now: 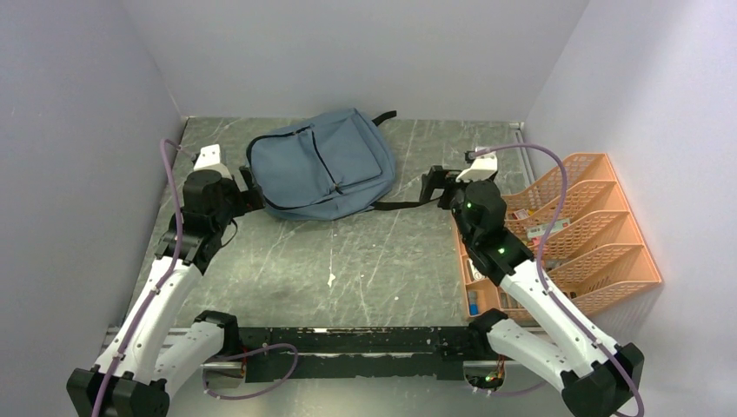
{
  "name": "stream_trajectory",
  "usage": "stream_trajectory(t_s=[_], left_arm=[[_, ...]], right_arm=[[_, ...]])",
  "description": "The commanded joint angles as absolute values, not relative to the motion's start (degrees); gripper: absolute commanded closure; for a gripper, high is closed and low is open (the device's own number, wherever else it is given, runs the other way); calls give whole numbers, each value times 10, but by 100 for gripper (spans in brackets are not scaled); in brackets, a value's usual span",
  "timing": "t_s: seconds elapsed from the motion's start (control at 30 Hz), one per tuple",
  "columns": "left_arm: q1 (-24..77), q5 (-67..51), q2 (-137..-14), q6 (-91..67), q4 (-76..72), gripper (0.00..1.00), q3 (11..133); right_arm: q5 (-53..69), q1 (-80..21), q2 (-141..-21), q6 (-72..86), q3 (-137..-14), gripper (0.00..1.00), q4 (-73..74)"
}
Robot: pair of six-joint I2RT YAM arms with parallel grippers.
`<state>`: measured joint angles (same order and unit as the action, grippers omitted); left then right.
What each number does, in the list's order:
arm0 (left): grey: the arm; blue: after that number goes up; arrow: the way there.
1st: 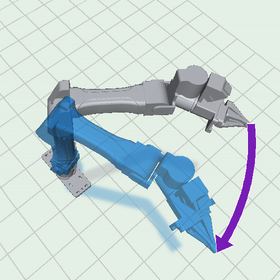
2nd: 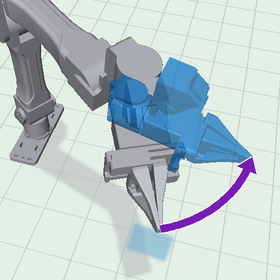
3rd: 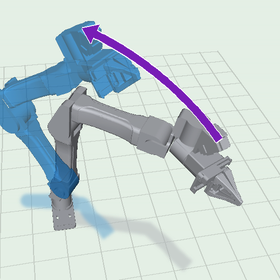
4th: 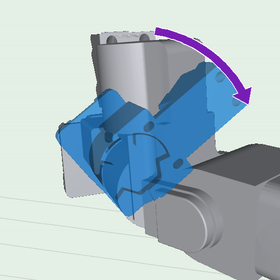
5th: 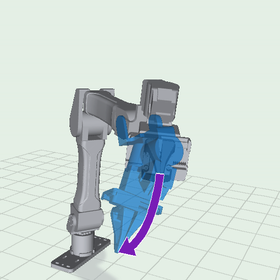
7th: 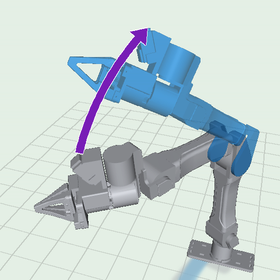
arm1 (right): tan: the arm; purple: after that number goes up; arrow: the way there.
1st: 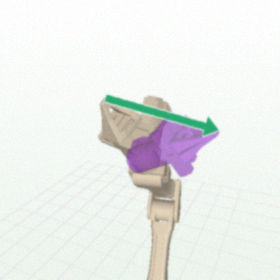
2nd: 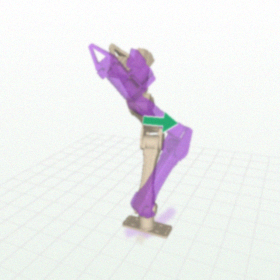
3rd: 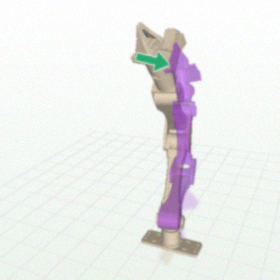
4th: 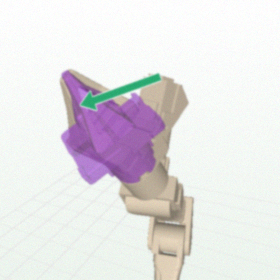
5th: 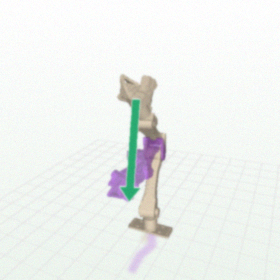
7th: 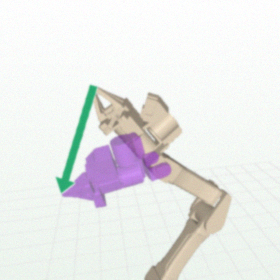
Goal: Pack the student bag
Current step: Reset both arms
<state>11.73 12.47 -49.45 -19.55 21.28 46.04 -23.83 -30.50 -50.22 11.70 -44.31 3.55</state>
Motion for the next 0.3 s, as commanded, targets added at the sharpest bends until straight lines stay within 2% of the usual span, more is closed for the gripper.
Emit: stream_trajectory(t_s=[0.0, 0.27], left_arm=[[117, 135, -489, -201, 194, 2, 462], [117, 144, -487, -204, 195, 2, 462]], right_arm=[[-239, -306, -487, 108, -426, 0, 3], [-251, -306, -503, 118, -424, 0, -10]])
